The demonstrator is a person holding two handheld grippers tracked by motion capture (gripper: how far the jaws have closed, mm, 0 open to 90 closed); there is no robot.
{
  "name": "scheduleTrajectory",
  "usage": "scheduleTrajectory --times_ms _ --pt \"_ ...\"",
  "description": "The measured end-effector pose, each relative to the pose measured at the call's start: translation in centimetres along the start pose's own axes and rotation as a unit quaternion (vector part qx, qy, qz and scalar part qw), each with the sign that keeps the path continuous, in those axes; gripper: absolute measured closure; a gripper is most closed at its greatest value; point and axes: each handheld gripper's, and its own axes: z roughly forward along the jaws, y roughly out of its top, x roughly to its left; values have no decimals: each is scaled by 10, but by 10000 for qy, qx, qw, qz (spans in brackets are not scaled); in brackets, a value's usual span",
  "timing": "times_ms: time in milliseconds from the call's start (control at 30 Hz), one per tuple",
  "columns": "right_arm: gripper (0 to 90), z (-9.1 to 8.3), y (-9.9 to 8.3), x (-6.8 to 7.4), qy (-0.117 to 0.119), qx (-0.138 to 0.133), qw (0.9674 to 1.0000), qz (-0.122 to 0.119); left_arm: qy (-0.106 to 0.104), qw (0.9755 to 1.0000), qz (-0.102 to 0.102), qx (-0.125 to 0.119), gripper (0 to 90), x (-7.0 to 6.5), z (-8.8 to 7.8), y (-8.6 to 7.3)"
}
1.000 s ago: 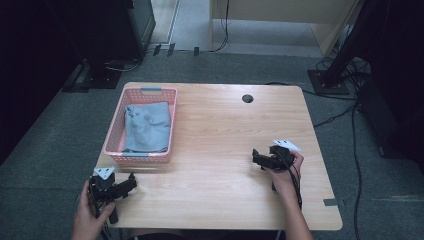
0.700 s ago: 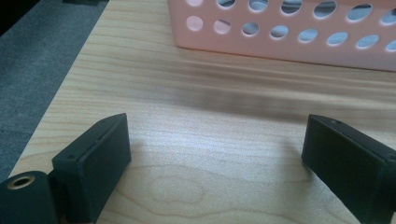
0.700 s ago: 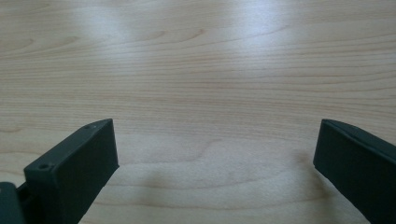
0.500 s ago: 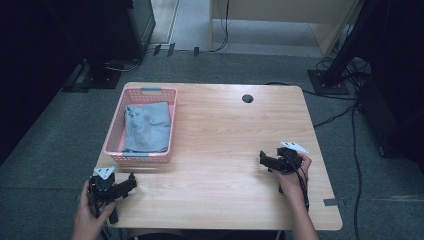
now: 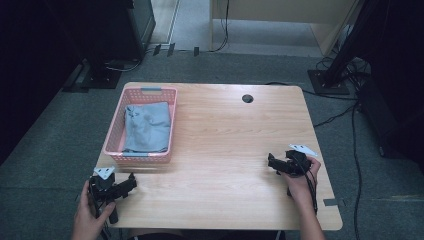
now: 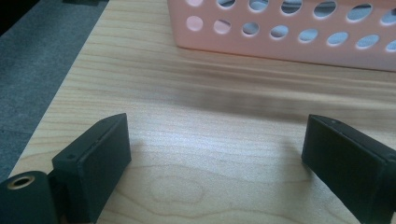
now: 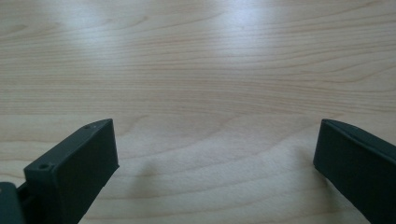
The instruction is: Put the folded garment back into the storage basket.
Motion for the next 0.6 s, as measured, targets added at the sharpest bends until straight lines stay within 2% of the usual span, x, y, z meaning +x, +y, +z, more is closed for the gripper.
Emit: scheduleTrajectory --times_ms 233,367,600 --pt "0 -3 -2 -9 -105 39 9999 4 -1 10000 1 0 83 0 0 0" --pt "0 -4 -3 -13 -204 78 9997 -89 1 10000 1 2 83 0 0 0" --pt "0 -8 -6 -23 -312 129 9994 -44 1 10000 0 2 83 0 0 0"
